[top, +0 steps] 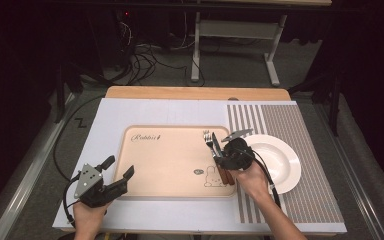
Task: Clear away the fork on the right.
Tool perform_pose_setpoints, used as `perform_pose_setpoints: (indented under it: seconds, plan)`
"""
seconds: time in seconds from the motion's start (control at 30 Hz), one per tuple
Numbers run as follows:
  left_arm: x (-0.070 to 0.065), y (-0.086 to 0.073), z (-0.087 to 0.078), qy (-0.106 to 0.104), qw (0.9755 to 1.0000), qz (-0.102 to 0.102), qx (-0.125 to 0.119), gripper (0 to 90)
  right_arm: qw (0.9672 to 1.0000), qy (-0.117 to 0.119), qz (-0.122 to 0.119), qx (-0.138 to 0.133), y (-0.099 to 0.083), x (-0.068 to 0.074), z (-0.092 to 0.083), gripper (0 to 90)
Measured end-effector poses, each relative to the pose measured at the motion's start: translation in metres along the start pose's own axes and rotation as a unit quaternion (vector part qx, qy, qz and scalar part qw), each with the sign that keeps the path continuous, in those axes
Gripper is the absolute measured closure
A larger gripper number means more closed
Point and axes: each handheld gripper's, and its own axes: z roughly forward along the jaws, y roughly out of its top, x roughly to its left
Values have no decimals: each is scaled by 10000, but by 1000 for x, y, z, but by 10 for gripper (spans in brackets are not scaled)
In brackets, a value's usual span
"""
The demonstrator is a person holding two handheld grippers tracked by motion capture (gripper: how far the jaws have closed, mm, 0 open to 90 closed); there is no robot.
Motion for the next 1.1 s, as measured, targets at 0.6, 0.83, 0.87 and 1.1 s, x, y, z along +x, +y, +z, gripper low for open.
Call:
perform_pose_setpoints:
  seconds: [0.6,0.83,0.87,1.1]
  plan:
    - [-1,0,1,1,10000,32,39,276,9974,-25,117,-709,-26,-12,-30,531]
    - [-1,0,1,10,10000,24,35,276,9957,-78,169,-904,-38,-19,-38,494]
    - [-1,0,1,13,10000,20,33,276,9957,-74,189,-908,-40,-20,-39,494]
    - [0,0,1,22,10000,14,29,276,9938,-108,261,-1074,-50,-25,-46,473]
